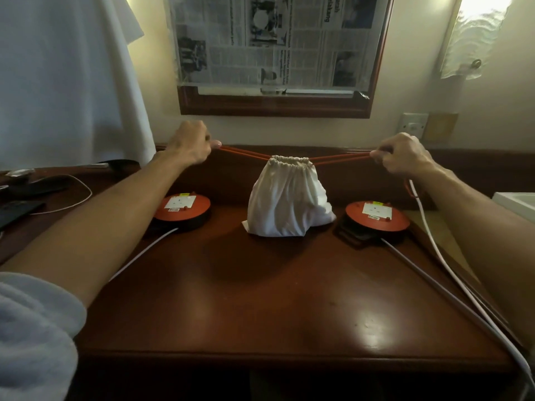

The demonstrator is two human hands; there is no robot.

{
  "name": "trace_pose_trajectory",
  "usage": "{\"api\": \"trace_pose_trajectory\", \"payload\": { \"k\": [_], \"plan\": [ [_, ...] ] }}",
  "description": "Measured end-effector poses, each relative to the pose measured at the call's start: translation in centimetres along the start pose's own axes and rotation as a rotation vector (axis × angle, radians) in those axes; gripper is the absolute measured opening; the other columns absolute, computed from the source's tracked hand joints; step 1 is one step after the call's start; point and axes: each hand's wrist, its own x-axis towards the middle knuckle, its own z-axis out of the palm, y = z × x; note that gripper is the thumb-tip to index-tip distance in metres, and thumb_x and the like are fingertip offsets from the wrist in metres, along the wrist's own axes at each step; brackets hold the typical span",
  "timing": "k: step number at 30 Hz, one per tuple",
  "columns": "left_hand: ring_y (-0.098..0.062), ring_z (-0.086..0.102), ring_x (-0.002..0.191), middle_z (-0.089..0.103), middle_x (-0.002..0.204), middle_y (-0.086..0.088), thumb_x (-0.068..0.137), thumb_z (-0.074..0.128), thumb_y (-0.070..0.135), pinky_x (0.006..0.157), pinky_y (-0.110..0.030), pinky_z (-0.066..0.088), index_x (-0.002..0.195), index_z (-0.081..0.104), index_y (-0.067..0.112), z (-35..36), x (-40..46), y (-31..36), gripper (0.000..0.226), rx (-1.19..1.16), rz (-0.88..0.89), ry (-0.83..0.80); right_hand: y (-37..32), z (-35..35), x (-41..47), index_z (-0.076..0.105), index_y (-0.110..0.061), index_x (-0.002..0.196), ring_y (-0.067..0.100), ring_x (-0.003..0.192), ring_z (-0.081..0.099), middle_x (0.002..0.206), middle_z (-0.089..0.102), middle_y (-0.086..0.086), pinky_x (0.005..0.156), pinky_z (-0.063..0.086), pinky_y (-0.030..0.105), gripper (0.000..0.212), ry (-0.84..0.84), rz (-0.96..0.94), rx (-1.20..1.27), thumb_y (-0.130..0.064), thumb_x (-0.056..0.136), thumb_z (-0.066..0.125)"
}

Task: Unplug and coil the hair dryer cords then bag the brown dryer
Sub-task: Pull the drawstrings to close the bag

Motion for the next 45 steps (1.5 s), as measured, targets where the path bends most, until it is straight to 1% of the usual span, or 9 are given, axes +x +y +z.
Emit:
{"api": "trace_pose_trajectory", "payload": {
  "k": [4, 11, 16, 19, 23, 29, 33, 40, 45],
  "plan": [
    [-0.024, 0.066, 0.075, 0.068, 0.078, -0.012, 0.096, 0.067, 0.028, 0.069, -0.038, 0.049, 0.072, 0.067, 0.007, -0.1, -0.9, -1.2, 0.031, -0.03, -0.006, 0.03, 1.7, -0.5, -0.7, 0.076, -0.015, 0.085, 0.024, 0.088, 0.067, 0.089, 0.072, 0.005, 0.083, 0.057, 0.044, 0.02, 0.004, 0.02, 0.086, -0.028, 0.096, 0.065],
    [-0.021, 0.058, 0.076, 0.061, 0.078, -0.008, 0.102, 0.059, 0.022, 0.065, -0.037, 0.043, 0.073, 0.054, 0.013, 0.2, -3.9, -2.7, 0.03, 0.008, 0.039, 0.108, 3.0, 0.5, -2.8, 0.074, -0.012, 0.086, 0.022, 0.083, 0.061, 0.079, 0.065, 0.0, 0.067, 0.044, 0.028, 0.019, -0.013, 0.011, 0.132, -0.024, 0.098, 0.064],
    [-0.029, 0.067, 0.077, 0.07, 0.085, -0.016, 0.103, 0.056, 0.023, 0.067, -0.045, 0.056, 0.083, 0.06, 0.011, -0.6, -5.2, -4.6, 0.023, -0.023, 0.05, 0.106, 3.4, 0.4, -3.2, 0.075, -0.013, 0.089, 0.025, 0.086, 0.064, 0.086, 0.069, 0.006, 0.077, 0.053, 0.04, 0.02, -0.005, -0.003, 0.091, -0.026, 0.098, 0.062],
    [-0.022, 0.062, 0.073, 0.064, 0.087, -0.01, 0.104, 0.054, 0.016, 0.058, -0.033, 0.045, 0.08, 0.051, 0.012, -0.8, -6.2, -5.0, 0.024, -0.021, 0.035, 0.139, 3.3, 0.4, -3.7, 0.073, -0.015, 0.087, 0.027, 0.085, 0.065, 0.085, 0.069, 0.006, 0.079, 0.056, 0.046, 0.02, -0.005, -0.006, 0.079, -0.027, 0.098, 0.062],
    [-0.025, 0.054, 0.083, 0.052, 0.083, -0.007, 0.104, 0.053, 0.023, 0.072, -0.043, 0.047, 0.084, 0.052, 0.01, -0.3, -7.3, -5.6, 0.023, -0.008, -0.027, 0.155, 3.3, 0.7, -4.4, 0.069, -0.022, 0.08, 0.025, 0.087, 0.065, 0.087, 0.069, 0.004, 0.081, 0.058, 0.047, 0.021, -0.018, 0.01, 0.09, -0.027, 0.099, 0.061],
    [-0.032, 0.064, 0.091, 0.06, 0.091, -0.015, 0.101, 0.056, 0.031, 0.084, -0.054, 0.056, 0.087, 0.059, 0.011, 0.2, -7.7, -6.2, 0.025, -0.069, -0.153, 0.049, 3.1, 1.3, -5.1, 0.071, -0.025, 0.082, 0.024, 0.086, 0.066, 0.088, 0.069, 0.001, 0.082, 0.059, 0.051, 0.021, -0.054, 0.074, 0.075, -0.034, 0.098, 0.061],
    [-0.033, 0.061, 0.1, 0.056, 0.095, -0.012, 0.102, 0.056, 0.029, 0.091, -0.055, 0.053, 0.089, 0.059, 0.011, 0.3, -8.9, -6.3, 0.022, -0.083, -0.147, 0.065, 3.3, 1.7, -6.2, 0.07, -0.026, 0.085, 0.022, 0.087, 0.066, 0.087, 0.069, -0.001, 0.083, 0.058, 0.051, 0.019, -0.049, 0.068, 0.072, -0.034, 0.099, 0.06],
    [-0.041, 0.063, 0.107, 0.064, 0.107, -0.025, 0.102, 0.056, 0.026, 0.089, -0.056, 0.055, 0.087, 0.053, 0.014, -0.8, -10.7, -5.5, 0.019, -0.026, -0.102, 0.095, 2.9, 1.2, -7.2, 0.07, -0.024, 0.089, 0.022, 0.085, 0.065, 0.086, 0.067, 0.0, 0.08, 0.058, 0.047, 0.015, -0.033, 0.049, 0.101, -0.029, 0.099, 0.06],
    [-0.038, 0.063, 0.105, 0.062, 0.101, -0.017, 0.101, 0.056, 0.029, 0.089, -0.055, 0.055, 0.087, 0.056, 0.014, -1.6, -11.7, -5.4, 0.021, -0.059, -0.116, 0.079, 3.0, 0.7, -8.6, 0.07, -0.02, 0.087, 0.022, 0.084, 0.064, 0.083, 0.065, 0.0, 0.077, 0.056, 0.043, 0.017, -0.047, 0.057, 0.122, -0.025, 0.1, 0.06]
  ]
}}
